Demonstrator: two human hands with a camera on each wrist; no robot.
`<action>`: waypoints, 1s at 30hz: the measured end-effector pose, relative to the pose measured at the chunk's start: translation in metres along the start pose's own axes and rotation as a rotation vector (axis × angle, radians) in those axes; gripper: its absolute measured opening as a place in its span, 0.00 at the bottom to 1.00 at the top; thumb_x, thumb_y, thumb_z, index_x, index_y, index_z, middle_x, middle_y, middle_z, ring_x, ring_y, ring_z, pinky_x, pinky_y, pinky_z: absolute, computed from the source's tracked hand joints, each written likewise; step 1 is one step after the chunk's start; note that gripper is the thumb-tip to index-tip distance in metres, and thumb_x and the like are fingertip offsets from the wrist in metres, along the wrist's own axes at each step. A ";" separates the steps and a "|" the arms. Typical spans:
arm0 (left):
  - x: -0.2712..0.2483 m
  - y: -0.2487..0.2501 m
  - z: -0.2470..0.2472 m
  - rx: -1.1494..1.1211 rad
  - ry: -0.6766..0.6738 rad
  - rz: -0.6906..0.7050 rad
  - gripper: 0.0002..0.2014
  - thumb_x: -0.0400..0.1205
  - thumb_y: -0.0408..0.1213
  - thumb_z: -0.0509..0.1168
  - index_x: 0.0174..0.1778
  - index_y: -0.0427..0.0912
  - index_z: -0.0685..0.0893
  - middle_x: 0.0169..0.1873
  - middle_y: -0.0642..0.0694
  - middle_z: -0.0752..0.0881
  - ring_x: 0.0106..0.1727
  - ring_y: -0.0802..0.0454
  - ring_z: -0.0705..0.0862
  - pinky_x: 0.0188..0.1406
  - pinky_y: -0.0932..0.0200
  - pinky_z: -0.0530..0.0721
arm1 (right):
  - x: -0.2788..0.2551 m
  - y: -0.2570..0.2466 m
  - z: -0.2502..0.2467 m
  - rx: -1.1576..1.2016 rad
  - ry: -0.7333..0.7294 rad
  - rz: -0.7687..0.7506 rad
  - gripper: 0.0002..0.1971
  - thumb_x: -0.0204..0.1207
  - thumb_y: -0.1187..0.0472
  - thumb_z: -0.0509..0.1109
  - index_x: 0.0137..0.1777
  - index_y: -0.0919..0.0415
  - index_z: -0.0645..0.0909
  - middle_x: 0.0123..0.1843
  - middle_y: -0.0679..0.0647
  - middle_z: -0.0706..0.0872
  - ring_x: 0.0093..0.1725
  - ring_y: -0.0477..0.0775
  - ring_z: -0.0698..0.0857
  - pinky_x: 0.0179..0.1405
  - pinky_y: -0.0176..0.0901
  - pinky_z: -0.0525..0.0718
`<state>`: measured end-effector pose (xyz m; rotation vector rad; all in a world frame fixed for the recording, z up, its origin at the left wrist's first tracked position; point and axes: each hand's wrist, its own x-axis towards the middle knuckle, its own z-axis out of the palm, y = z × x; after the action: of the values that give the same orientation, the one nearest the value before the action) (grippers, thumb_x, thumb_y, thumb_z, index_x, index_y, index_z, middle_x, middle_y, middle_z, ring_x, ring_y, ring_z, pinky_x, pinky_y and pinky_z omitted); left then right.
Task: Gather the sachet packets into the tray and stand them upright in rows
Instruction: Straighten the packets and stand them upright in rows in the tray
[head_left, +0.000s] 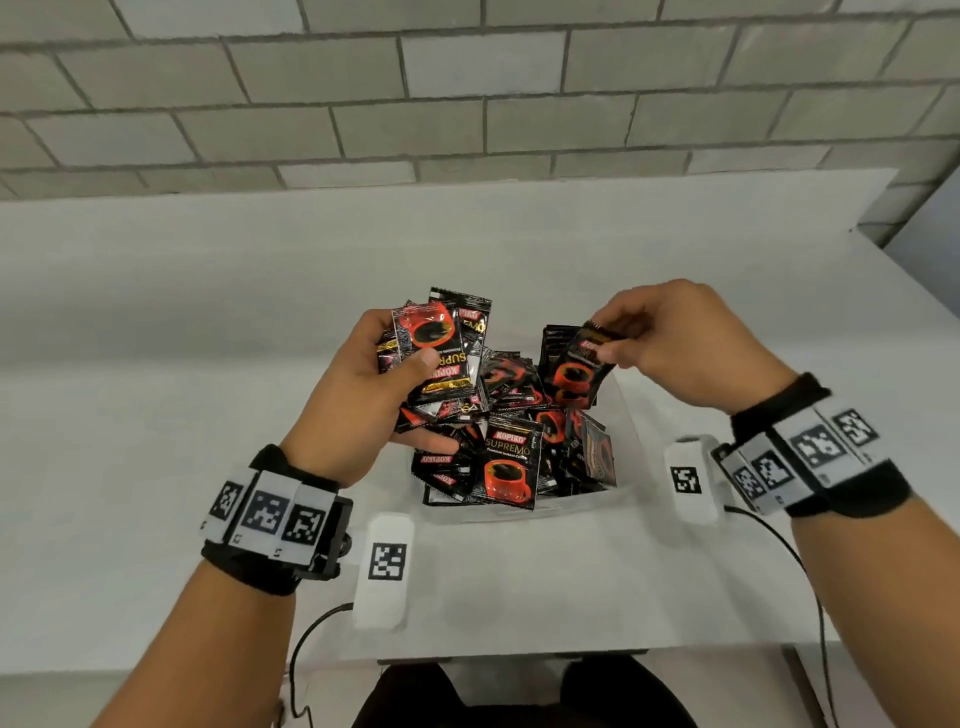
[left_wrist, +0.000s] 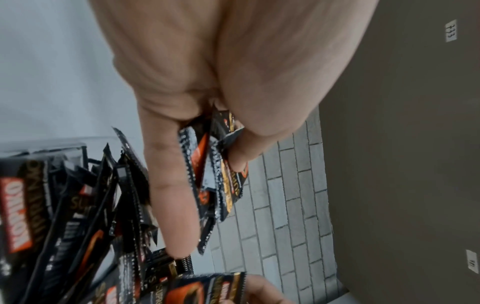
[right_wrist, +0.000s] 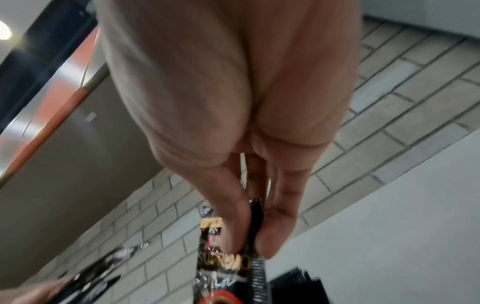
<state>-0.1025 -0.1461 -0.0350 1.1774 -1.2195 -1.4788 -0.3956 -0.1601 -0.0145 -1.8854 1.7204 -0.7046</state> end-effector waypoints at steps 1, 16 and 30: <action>0.000 -0.001 -0.001 -0.001 0.003 -0.003 0.14 0.87 0.35 0.67 0.68 0.48 0.77 0.60 0.46 0.89 0.55 0.38 0.92 0.35 0.34 0.91 | 0.003 0.002 0.003 -0.047 -0.014 -0.003 0.11 0.72 0.67 0.81 0.47 0.48 0.89 0.39 0.43 0.90 0.39 0.41 0.87 0.44 0.33 0.83; 0.000 -0.005 0.004 0.018 -0.038 -0.035 0.16 0.87 0.35 0.67 0.70 0.47 0.75 0.64 0.44 0.86 0.55 0.39 0.92 0.35 0.35 0.91 | 0.032 0.028 0.023 -0.331 -0.147 -0.101 0.10 0.68 0.63 0.85 0.39 0.56 0.84 0.33 0.47 0.86 0.33 0.43 0.83 0.34 0.38 0.78; 0.002 -0.001 0.018 0.053 -0.122 -0.060 0.17 0.86 0.32 0.69 0.69 0.48 0.77 0.63 0.43 0.87 0.53 0.37 0.93 0.32 0.41 0.92 | 0.017 -0.003 -0.001 -0.128 -0.015 -0.150 0.06 0.73 0.56 0.81 0.42 0.49 0.86 0.37 0.45 0.86 0.37 0.43 0.83 0.39 0.34 0.78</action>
<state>-0.1203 -0.1445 -0.0354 1.1827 -1.3223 -1.5911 -0.3931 -0.1771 -0.0110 -2.1196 1.6633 -0.6470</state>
